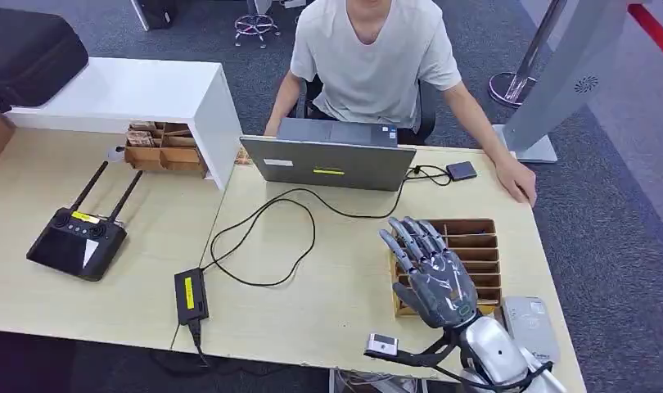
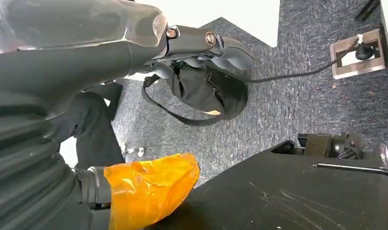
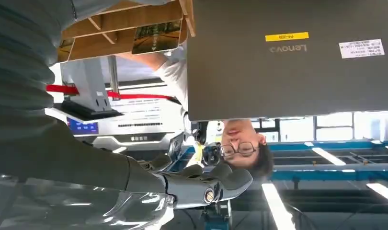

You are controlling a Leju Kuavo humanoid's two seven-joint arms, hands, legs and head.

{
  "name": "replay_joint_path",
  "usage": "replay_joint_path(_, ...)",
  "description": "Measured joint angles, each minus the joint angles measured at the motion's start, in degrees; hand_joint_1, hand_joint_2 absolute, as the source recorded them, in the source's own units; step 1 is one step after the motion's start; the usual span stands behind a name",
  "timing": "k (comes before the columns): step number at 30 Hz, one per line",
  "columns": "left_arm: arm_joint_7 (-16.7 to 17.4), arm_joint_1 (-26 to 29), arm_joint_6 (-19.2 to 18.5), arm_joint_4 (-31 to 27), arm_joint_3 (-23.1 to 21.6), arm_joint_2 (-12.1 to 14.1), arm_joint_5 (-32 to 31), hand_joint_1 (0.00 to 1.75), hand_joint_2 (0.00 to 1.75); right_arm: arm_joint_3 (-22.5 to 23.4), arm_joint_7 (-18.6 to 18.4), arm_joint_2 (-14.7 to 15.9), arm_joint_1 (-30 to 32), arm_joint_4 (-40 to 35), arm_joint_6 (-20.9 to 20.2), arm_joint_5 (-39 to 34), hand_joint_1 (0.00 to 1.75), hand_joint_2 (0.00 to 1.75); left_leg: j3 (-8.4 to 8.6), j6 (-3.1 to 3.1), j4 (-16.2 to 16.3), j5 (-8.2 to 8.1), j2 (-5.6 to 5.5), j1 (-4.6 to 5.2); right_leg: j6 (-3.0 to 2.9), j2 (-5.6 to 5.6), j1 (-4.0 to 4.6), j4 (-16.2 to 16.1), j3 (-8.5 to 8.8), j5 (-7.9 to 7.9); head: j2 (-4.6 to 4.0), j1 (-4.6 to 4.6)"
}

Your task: Pass the card to the sensor for recognition and then transmit it.

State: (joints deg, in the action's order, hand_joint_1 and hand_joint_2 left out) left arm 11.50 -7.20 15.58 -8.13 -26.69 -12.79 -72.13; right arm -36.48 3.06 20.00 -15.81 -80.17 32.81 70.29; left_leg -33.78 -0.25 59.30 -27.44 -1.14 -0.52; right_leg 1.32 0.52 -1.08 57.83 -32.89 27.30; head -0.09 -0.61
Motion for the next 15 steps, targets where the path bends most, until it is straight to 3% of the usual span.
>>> replay_joint_path(5, 0.0, 0.0, 0.0, 0.0, 0.0, 0.0, 0.3, 0.0, 1.75, 0.9, 0.4, 0.0, 0.3, -0.4, -1.0, 0.3, 0.0, 1.75, 0.0, 0.0, 0.0, 0.0, 0.0, 0.0, 0.0, 0.0, 0.0, 0.0, 0.0, 0.0, 0.0, 0.02)
replay_joint_path(10, 0.0, 0.0, 0.0, 0.0, 0.1, 0.0, 0.9, 0.0, 1.75, 1.0, 1.0, 0.9, 0.2, -1.0, -7.6, -0.7, 0.0, 1.75, 0.0, 0.0, 0.0, 0.0, 0.01, 0.01, 0.0, -0.01, 0.0, 0.0, 0.0, 0.0, 0.0, 0.0)
replay_joint_path(15, 0.0, 0.0, 0.0, 0.0, 0.2, 0.0, 1.4, 0.0, 1.75, 0.9, 1.0, 2.5, 0.2, -1.0, -10.8, -1.7, 0.0, 1.75, 0.0, 0.0, 0.0, 0.0, 0.02, 0.01, 0.0, -0.02, -0.01, 0.0, 0.0, 0.0, 0.0, 0.0)
